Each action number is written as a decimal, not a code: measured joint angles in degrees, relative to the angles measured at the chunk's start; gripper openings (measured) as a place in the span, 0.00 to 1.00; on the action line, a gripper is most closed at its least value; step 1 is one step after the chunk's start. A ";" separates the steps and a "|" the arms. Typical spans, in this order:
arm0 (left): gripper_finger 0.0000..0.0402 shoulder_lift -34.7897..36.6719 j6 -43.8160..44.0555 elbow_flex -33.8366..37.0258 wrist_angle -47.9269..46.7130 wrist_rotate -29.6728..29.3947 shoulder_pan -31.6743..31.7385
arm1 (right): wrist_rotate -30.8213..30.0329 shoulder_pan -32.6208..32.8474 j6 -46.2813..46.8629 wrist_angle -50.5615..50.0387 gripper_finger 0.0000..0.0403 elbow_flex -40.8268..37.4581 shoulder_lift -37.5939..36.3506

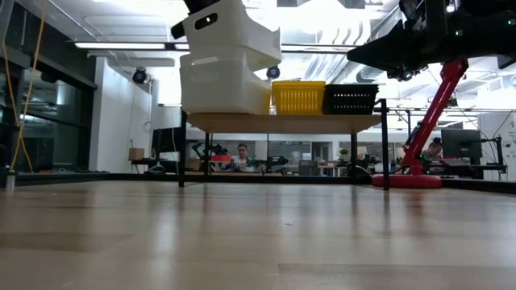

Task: Stack baskets on shelf by color
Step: Stack the white bin into the other white bin on the shelf

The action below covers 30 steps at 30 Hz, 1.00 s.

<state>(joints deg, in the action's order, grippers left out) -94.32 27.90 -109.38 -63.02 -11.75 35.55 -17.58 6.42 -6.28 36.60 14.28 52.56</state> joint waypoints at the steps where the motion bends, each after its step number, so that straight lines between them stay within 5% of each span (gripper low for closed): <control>1: 0.00 0.00 0.00 0.00 0.00 -0.16 0.00 | 0.00 0.00 0.00 -0.02 0.00 0.00 0.00; 30: 0.00 0.24 -0.46 0.00 -5.34 -4.05 0.85 | 0.00 0.00 0.07 -0.35 0.00 0.00 -0.01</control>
<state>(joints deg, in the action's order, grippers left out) -94.08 27.44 -109.38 -68.36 -15.80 36.40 -17.58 6.42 -6.22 36.25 14.28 52.55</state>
